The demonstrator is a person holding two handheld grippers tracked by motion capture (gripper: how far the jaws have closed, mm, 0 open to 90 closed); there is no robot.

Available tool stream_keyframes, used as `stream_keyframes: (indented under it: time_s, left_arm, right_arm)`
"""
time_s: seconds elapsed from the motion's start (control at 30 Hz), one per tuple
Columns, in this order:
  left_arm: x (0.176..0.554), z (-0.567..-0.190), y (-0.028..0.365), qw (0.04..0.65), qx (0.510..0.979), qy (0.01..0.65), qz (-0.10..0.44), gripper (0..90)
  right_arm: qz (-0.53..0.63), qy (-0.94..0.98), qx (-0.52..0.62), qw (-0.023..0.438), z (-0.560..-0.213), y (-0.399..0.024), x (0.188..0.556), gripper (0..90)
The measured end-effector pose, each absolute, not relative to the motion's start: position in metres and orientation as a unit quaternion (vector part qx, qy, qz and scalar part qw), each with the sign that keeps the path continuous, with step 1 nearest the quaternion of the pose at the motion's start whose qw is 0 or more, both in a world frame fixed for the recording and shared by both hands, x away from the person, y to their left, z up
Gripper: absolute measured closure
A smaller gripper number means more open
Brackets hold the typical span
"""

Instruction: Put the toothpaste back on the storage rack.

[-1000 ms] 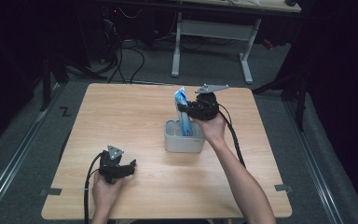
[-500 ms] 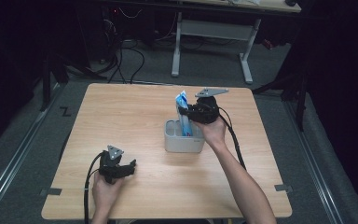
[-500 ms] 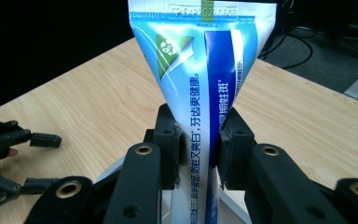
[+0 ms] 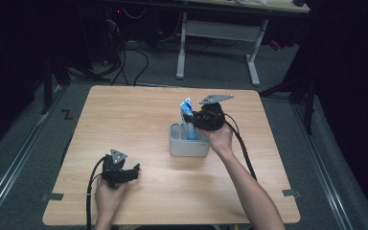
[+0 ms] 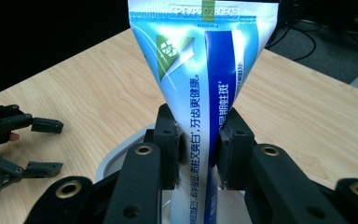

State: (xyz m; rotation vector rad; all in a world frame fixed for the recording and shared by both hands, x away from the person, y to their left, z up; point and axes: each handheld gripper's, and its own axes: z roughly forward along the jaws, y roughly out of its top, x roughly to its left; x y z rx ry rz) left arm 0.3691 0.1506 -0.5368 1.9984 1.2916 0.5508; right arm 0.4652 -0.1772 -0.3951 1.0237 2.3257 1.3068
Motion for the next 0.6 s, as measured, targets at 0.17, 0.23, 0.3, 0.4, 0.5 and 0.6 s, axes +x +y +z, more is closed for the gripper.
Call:
stream_keyframes:
  time_s: [0.17, 0.23, 0.3, 0.4, 0.5, 0.6]
  left_arm:
    - [0.369, -0.537, 0.151, 0.343, 0.768, 0.498, 0.212, 21.5]
    - [0.369, -0.537, 0.151, 0.342, 0.768, 0.498, 0.212, 21.6]
    - [0.369, -0.537, 0.151, 0.341, 0.769, 0.498, 0.212, 21.8]
    - [0.37, -0.537, 0.151, 0.341, 0.769, 0.498, 0.212, 21.7]
    - [0.37, -0.537, 0.151, 0.34, 0.769, 0.498, 0.212, 21.8]
    - [0.37, -0.537, 0.151, 0.34, 0.768, 0.499, 0.212, 21.8]
  right_arm:
    - [0.447, 0.808, 0.36, 0.133, -0.403, -0.178, 0.463, 72.7]
    - [0.444, 0.81, 0.36, 0.13, -0.405, -0.18, 0.463, 72.7]
    - [0.441, 0.811, 0.361, 0.131, -0.408, -0.181, 0.462, 72.7]
    - [0.44, 0.811, 0.362, 0.132, -0.41, -0.181, 0.461, 72.6]
    - [0.441, 0.81, 0.363, 0.131, -0.414, -0.182, 0.459, 72.5]
    - [0.442, 0.809, 0.366, 0.129, -0.415, -0.183, 0.459, 72.3]
